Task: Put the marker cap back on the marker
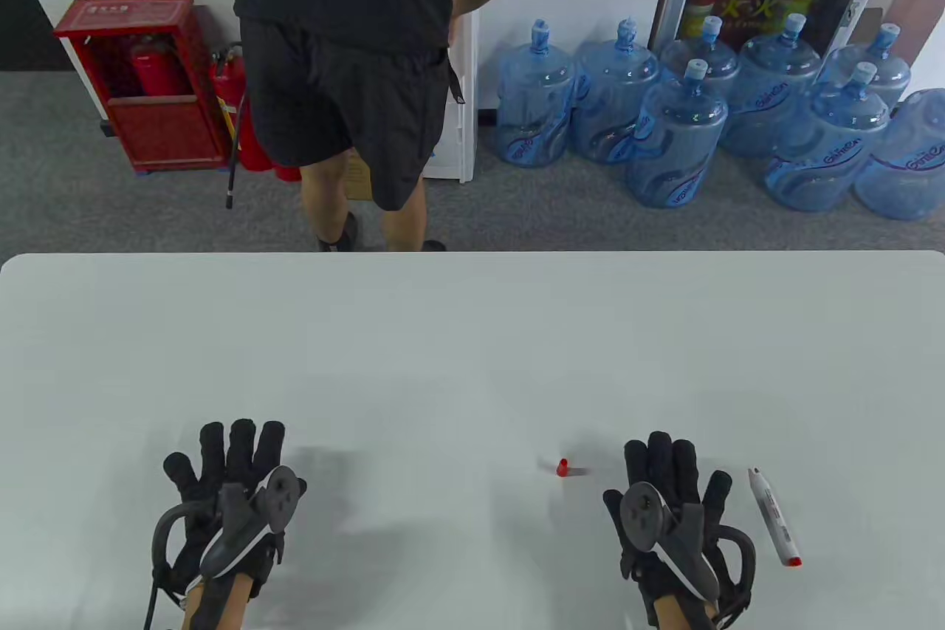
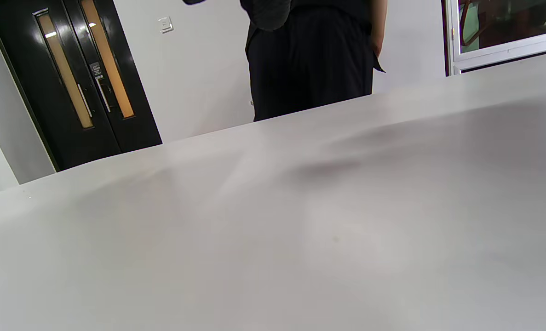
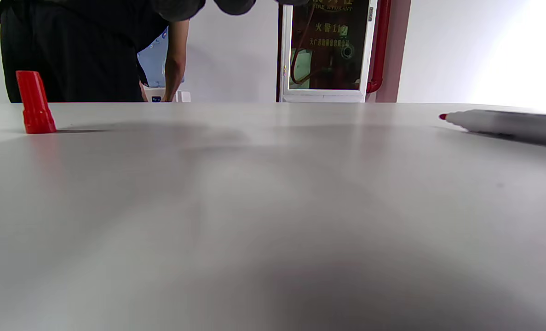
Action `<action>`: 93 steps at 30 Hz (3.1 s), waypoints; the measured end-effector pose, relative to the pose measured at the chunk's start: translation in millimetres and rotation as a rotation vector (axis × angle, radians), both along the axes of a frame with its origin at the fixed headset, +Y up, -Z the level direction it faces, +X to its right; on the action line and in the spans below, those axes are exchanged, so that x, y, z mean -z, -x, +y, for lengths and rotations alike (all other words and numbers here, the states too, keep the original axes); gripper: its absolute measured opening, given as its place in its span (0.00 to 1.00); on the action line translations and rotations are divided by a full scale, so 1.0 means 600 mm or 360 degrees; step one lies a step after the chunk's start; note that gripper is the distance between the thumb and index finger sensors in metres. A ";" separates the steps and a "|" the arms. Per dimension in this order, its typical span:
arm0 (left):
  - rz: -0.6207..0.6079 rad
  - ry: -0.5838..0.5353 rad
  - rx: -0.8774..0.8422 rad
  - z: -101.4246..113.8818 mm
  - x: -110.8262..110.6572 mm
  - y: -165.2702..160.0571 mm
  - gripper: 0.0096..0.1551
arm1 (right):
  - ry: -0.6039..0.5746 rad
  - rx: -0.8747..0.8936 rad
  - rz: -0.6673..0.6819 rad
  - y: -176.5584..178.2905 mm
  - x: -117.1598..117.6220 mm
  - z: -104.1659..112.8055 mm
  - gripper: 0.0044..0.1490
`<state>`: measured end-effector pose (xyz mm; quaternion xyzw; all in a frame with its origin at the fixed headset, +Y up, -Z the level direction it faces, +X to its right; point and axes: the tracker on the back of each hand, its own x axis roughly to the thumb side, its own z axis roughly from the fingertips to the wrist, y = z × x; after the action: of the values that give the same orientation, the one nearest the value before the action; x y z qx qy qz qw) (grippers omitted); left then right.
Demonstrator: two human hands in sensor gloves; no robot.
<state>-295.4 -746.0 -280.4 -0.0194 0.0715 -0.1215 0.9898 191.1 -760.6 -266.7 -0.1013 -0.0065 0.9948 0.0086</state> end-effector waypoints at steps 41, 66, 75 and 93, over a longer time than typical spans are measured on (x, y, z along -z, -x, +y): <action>-0.0011 0.0050 -0.0035 0.000 0.002 -0.010 0.49 | 0.0076 0.0143 0.0059 0.027 0.002 -0.003 0.50; -0.0032 0.0064 -0.0005 -0.001 0.004 -0.019 0.49 | 0.0043 0.0120 -0.0011 0.126 0.099 -0.006 0.43; -0.0053 0.0063 0.0014 0.000 0.001 -0.026 0.49 | 0.0037 0.0125 0.0017 0.129 0.100 -0.008 0.35; -0.0126 -0.0098 0.0054 0.015 -0.011 -0.055 0.49 | -0.0177 0.0248 0.0090 0.127 0.075 0.002 0.30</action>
<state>-262.4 -737.1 -273.5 0.0172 0.0362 -0.1366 0.9898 114.8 -759.5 -311.8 -0.0728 -0.0536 0.9917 0.0916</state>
